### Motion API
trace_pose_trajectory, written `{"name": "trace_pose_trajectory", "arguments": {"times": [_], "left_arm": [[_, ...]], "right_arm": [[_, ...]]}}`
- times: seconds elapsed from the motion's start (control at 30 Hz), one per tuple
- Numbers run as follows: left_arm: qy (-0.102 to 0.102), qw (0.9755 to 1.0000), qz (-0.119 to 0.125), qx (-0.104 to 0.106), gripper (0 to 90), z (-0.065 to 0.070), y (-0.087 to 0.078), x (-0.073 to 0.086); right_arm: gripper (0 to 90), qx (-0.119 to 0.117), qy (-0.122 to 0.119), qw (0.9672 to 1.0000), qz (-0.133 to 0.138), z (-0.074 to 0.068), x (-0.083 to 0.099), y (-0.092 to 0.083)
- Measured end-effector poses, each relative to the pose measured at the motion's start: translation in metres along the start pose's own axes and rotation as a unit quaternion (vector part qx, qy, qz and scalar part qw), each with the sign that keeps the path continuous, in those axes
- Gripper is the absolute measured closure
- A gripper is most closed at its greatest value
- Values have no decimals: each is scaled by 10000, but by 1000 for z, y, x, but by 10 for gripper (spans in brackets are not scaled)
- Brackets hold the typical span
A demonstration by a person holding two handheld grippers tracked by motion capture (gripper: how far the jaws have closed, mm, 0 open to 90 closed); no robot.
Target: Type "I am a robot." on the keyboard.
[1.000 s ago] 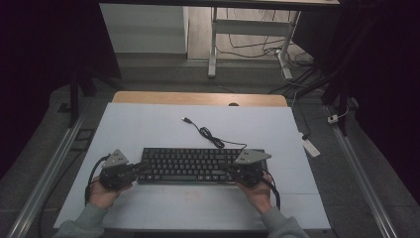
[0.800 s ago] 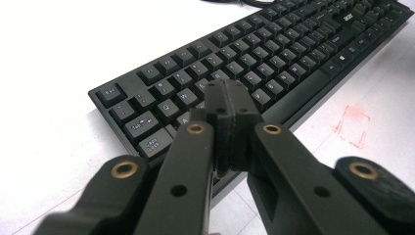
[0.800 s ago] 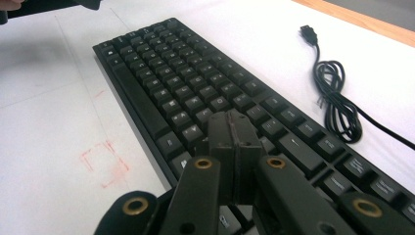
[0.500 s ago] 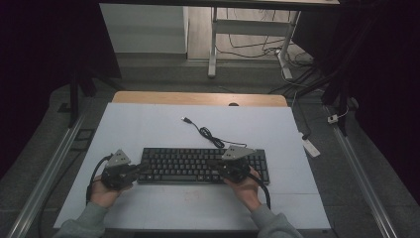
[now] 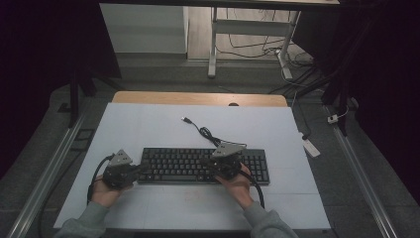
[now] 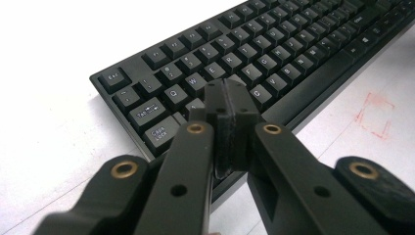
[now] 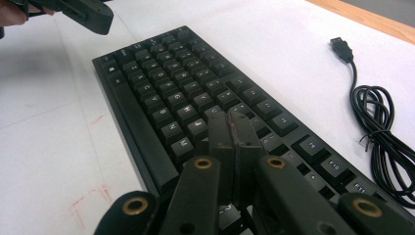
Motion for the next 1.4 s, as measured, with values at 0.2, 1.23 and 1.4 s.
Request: {"name": "trace_pose_trajectory", "arguments": {"times": [0.2,1.23,1.4], "left_arm": [[21,9999,-114,-34,886,-1,6,1],[131,9985,-492,-224,871,-7,25,8],[148,9985,-490,-215,870,-7,25,8]], "right_arm": [[895,21,10,10000,-43,3,-3,7],[894,108,129,9991,-398,17,-8,42],[893,139,141,9988,-447,18,-7,44]]}}
Point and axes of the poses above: each handheld gripper's, and its own axes: y roughly forward along the jaws, x roughly out of its underside, z roughly to its right, the point moved 2 cm from there along y, roughly forward along the jaws, and after that the axes turned 9 degrees about -x, right-handed, at the moved point
